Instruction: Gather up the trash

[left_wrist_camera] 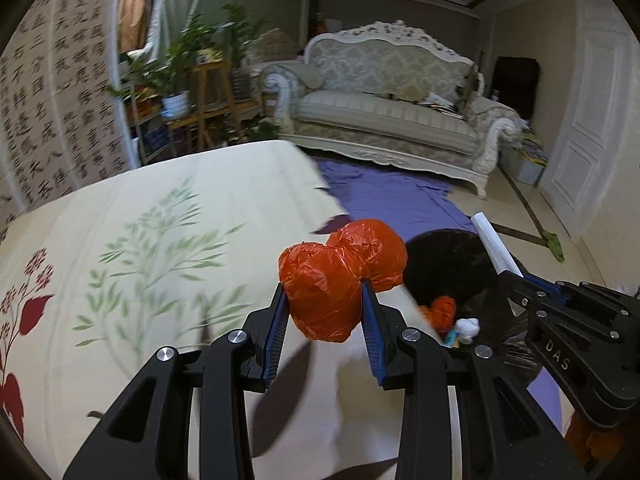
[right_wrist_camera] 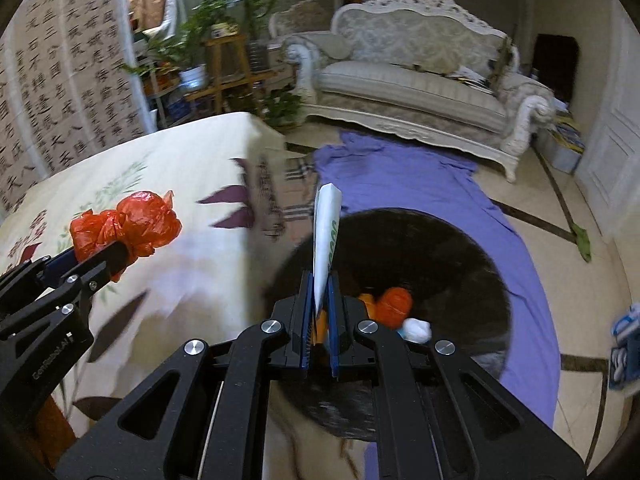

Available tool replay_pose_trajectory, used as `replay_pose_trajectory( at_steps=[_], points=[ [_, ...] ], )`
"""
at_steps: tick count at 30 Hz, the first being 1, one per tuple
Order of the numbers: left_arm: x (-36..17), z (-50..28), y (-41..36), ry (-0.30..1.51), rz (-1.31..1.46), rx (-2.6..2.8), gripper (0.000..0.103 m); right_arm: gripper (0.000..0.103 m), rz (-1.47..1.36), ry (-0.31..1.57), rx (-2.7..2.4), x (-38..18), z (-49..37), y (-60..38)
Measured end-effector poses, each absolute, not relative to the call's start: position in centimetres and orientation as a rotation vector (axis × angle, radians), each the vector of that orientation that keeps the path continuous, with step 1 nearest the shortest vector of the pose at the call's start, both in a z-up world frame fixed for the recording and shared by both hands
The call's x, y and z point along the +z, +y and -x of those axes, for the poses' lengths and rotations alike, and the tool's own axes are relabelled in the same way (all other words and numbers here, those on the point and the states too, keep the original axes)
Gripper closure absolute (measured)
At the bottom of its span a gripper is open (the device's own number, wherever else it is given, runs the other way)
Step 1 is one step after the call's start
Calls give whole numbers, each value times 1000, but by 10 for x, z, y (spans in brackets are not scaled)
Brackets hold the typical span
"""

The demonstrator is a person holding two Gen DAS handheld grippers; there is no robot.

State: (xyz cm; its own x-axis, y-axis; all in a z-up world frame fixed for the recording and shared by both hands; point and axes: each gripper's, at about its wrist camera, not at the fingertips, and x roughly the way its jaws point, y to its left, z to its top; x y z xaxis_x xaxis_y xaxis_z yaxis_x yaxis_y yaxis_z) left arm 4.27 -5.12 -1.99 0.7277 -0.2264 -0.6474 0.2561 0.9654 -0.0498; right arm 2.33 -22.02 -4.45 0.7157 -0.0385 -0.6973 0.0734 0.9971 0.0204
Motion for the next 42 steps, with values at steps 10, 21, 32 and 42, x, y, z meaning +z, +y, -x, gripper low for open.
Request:
replay_pose_trajectory(
  at_steps=[10,21,32,42],
  points=[
    [-22,-55,-107,684,-102,-338,67,96,-73,762,-134,-55,-26,-262],
    [-34,-74,-139,694,-156,-358,67,96,-110,769,-179,-68,-39,-292],
    [-38,-82,-151,698,-181,-361,53,78,-139,769,-216,-77,-45,-312],
    [-33,-78,-145,689,-167,-341,30,63,-123,743,-252,-69,-36,-310]
  ],
)
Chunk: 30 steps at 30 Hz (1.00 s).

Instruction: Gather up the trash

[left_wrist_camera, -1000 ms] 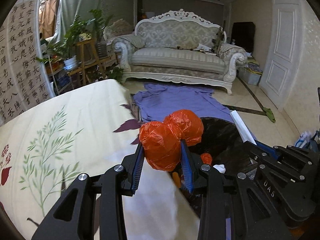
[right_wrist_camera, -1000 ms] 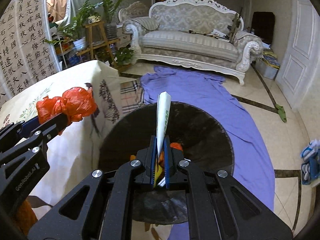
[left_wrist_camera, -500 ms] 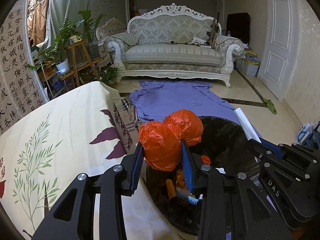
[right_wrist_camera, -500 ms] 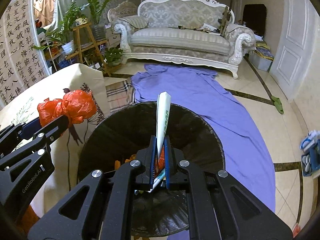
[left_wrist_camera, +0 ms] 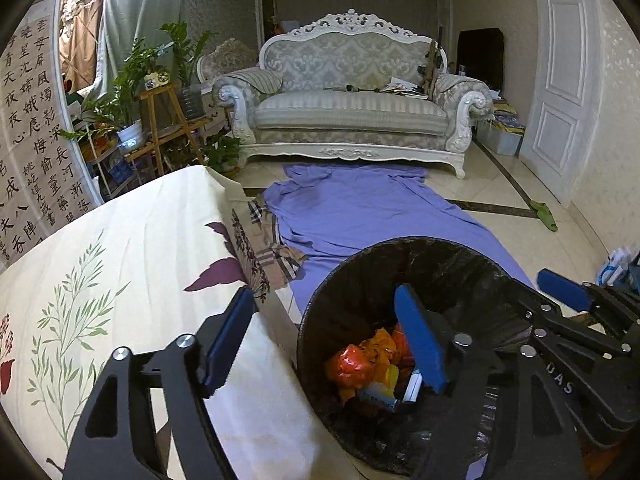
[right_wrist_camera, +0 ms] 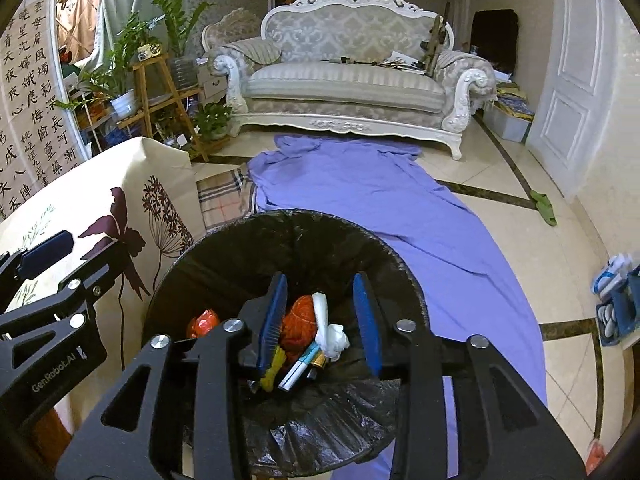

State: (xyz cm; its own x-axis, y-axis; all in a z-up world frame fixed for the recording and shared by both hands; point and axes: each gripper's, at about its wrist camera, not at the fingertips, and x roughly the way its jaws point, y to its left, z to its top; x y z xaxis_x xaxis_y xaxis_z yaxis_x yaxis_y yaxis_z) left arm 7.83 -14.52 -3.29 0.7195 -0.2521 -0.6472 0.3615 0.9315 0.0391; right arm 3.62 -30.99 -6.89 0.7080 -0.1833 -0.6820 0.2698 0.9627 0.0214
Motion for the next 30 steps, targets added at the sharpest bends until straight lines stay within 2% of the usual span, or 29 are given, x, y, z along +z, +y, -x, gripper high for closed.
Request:
replay_pose_trajectory(
  at_steps=[10,22,30],
  points=[
    [-23,-54,-126,669,-170,-304,22,47,-120,691,-274,-49,-10,-298],
    [-4,-22,-104,629,-141,-277,19,37,-70,617,-287,-28,27,-278],
    [-3,-9,-92,612,-128,-255,19,35,-61,600,-289,-23,43,-273]
  ],
)
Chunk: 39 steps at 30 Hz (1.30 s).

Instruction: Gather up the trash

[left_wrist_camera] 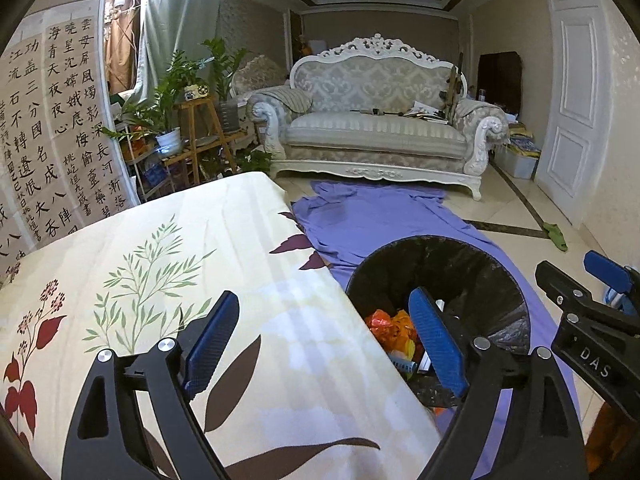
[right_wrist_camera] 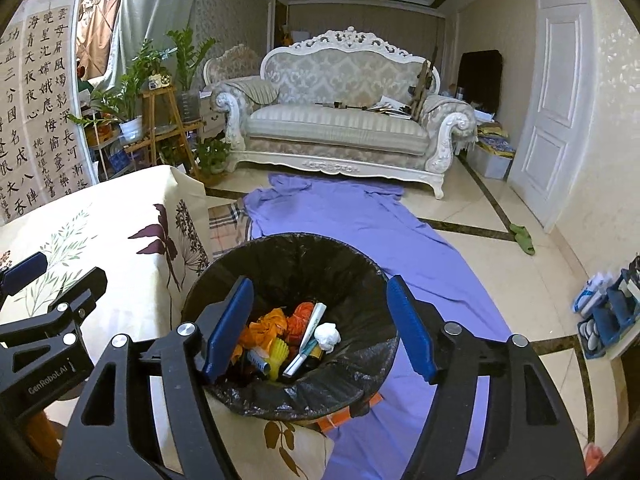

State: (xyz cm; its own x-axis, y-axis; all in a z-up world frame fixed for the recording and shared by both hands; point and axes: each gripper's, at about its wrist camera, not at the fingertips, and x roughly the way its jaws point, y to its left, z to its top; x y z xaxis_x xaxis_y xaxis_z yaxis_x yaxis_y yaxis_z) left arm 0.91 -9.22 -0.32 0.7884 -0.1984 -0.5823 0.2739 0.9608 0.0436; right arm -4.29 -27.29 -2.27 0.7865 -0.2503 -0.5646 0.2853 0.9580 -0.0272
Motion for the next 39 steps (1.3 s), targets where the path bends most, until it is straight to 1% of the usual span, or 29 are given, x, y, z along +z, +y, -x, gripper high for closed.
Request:
replay_pose_trajectory(
  at_steps=[39],
  points=[
    [0,-6,-84,600,-115,-248,19,35,-63,591,-291,-18,50,-269]
  ],
)
